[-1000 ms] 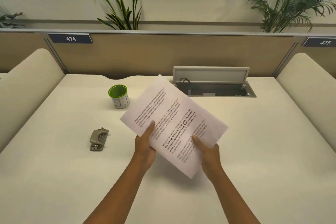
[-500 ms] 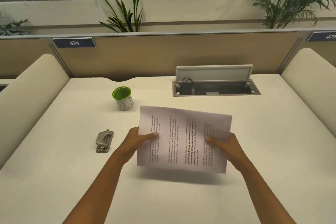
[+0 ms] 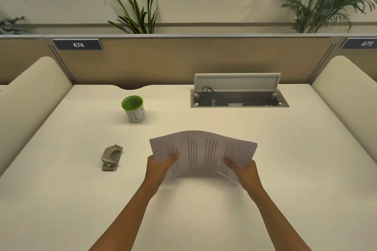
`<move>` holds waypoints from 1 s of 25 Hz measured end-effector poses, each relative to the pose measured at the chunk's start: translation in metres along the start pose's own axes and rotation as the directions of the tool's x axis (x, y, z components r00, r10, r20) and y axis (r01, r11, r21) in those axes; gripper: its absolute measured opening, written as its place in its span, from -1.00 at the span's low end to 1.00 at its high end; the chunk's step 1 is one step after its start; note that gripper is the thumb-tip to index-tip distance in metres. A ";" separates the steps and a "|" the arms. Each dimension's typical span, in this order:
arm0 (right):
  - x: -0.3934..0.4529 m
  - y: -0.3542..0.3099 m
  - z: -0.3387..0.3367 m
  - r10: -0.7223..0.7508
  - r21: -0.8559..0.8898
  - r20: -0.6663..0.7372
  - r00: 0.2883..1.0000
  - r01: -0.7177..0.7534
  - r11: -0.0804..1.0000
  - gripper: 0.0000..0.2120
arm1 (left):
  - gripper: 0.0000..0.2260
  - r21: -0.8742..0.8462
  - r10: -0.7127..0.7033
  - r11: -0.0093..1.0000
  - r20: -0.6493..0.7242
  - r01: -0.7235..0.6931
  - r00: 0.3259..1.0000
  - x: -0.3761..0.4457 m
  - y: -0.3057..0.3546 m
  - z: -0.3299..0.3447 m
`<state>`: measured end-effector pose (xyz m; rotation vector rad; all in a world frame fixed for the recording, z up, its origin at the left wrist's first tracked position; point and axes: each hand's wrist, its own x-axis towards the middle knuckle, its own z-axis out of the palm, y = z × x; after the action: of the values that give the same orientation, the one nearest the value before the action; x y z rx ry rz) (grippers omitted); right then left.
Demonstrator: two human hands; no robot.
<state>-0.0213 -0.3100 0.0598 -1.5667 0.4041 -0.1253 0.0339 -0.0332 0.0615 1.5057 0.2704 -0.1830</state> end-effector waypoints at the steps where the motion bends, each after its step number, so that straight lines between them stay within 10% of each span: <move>1: 0.000 0.003 -0.001 0.017 -0.002 -0.003 1.000 -0.017 1.000 -0.75 | -0.70 0.000 -0.007 1.000 -0.003 0.007 1.000 0.000 -0.003 0.001; 10: 0.001 0.015 -0.003 0.068 -0.011 -0.087 0.994 -0.070 0.998 -0.71 | -0.67 -0.008 -0.017 1.000 -0.010 0.017 1.000 0.001 -0.008 0.002; 14: -0.006 0.014 0.003 0.231 0.204 -0.330 0.915 -0.170 0.964 -0.27 | -0.65 -0.196 -0.063 0.979 -0.048 0.053 0.997 0.000 -0.001 0.007; 16: -0.011 0.013 0.019 0.329 0.334 -0.231 0.916 -0.243 0.911 -0.17 | -0.65 -0.342 -0.136 0.932 -0.028 0.119 0.990 -0.004 0.001 0.015; 19: -0.017 0.006 0.048 0.295 0.429 0.021 0.955 -0.275 0.860 -0.39 | -0.61 -0.472 -0.264 0.849 0.009 0.237 0.965 -0.013 -0.002 0.032; 25: -0.012 -0.016 0.053 0.141 0.306 0.004 0.990 -0.135 0.942 -0.65 | -0.43 -0.568 -0.276 0.736 0.246 0.369 0.929 -0.025 -0.001 0.030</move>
<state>-0.0120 -0.2562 0.0749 -1.2283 0.4830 -0.0886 0.0112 -0.0648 0.0691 0.7834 0.4292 -0.4425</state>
